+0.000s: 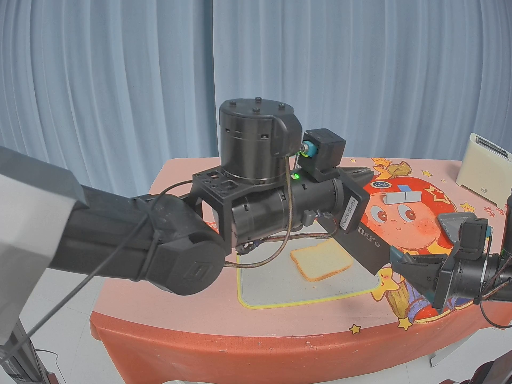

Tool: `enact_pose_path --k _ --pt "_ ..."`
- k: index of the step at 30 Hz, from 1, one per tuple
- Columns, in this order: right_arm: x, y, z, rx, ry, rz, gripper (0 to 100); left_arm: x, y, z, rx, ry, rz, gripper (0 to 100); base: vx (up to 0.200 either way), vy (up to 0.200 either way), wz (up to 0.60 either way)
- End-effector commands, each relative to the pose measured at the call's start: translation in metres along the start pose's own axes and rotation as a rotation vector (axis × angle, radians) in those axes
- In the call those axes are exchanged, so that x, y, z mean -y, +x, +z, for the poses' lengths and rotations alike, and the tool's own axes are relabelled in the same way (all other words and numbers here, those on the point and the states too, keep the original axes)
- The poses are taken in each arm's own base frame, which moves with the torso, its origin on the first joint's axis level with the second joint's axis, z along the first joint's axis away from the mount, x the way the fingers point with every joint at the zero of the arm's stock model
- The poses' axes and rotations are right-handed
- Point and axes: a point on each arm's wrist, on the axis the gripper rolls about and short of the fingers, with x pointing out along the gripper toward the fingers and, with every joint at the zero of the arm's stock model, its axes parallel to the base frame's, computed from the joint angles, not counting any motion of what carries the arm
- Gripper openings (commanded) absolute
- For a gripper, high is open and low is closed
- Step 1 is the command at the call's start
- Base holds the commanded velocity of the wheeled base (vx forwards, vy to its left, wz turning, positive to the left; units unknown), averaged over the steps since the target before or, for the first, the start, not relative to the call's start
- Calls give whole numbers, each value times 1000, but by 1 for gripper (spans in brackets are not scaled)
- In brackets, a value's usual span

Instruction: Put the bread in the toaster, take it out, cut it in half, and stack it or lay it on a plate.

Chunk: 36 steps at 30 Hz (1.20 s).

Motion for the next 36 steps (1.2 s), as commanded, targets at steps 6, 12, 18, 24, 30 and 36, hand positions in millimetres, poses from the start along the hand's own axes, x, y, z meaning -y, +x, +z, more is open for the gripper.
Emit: enact_pose_path --k 6,12,18,24,30,36 --pt "0 10 -2 -39 -1 2 0 -7 18 -19 -42 14 51 0 0 0 0" --pt "2 20 -2 -60 4 -34 0 -18 19 -23 -46 12 73 0 0 0 0" --pt "3 25 -3 -77 8 -42 0 -32 19 -30 -65 7 105 0 0 0 0" --pt "4 28 -5 -92 12 -49 0 -47 22 -47 -96 2 130 0 0 0 0" --pt "5 33 -8 -113 13 -52 0 -46 29 -61 -125 -6 119 0 0 0 0" --pt "5 34 -8 -114 11 -51 0 -41 34 -74 -156 -13 104 0 0 0 0"
